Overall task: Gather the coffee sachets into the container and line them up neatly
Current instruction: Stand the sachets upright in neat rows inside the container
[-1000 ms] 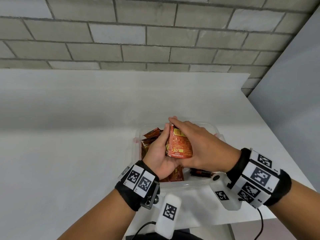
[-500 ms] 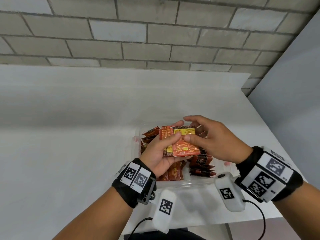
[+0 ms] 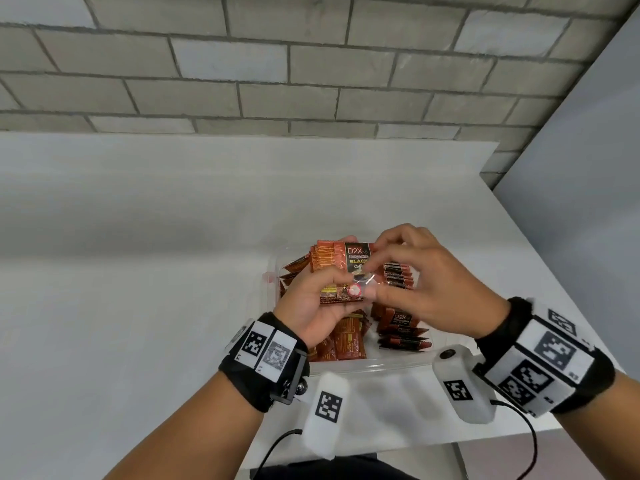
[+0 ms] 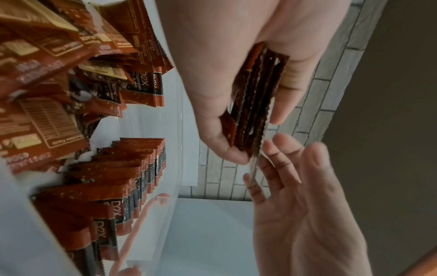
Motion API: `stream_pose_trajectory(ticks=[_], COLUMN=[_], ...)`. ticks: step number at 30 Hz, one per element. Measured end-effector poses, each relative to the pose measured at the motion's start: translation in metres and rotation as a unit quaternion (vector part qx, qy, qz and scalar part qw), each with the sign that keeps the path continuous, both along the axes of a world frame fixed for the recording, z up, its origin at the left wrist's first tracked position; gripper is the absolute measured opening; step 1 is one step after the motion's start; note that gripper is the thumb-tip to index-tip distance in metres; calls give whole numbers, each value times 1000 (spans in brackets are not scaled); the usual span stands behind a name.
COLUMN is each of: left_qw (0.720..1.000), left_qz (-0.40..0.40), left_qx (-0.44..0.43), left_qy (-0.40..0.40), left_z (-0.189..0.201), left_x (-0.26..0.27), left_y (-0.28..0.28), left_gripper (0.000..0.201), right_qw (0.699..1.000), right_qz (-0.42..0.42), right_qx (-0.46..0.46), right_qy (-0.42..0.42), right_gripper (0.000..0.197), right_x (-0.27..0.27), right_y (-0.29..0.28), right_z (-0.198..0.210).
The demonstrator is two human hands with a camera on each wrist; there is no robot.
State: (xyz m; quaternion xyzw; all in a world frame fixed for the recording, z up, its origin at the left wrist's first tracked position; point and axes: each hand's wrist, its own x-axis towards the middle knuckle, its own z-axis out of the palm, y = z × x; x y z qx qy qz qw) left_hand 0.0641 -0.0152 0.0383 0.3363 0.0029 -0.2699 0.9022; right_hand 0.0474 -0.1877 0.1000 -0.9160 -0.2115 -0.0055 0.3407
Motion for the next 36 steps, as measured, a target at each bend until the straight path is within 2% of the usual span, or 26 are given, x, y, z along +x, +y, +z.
stream_pose_trajectory(ticks=[1, 3, 5, 8, 10, 15, 19, 24, 29, 32, 36], left_qw=[1000, 999, 998, 996, 994, 992, 991, 990, 989, 988, 988], left_qz=[-6, -19, -26, -13, 17, 60, 58, 53, 49, 53, 58], left_qx=[12, 29, 47, 79, 104, 111, 120, 130, 139, 143, 143], left_qy=[-1, -6, -18, -27, -19, 7, 5, 11, 16, 19, 23], left_z=[1, 4, 5, 2, -1, -11, -12, -15, -14, -13, -13], left_x=[0, -2, -3, -5, -4, -1, -1, -2, -3, -4, -4], left_y=[1, 2, 0, 1, 6, 26, 30, 29, 28, 28, 28], left_gripper=[29, 43, 55, 45, 31, 20, 24, 21, 18, 25, 30], right_qw=[1000, 999, 995, 975, 972, 975, 969, 971, 975, 977, 966], right_qz=[-20, -46, -47, -44, -58, -93, -70, -26, -17, -34, -21], right_qx=[7, -16, 3, 100, 115, -12, -26, -64, -159, -184, -241], right_qy=[-8, 8, 84, 193, 196, 200, 237, 230, 153, 101, 87], right_gripper=[39, 40, 42, 35, 26, 19, 15, 20, 25, 15, 7], right_x=[2, 7, 11, 11, 9, -7, -20, -26, -27, -28, -25], right_y=[0, -1, -2, -9, -21, -50, -61, -58, -59, -55, -51], right_z=[2, 4, 4, 5, 3, -22, -40, -46, -56, -59, -59])
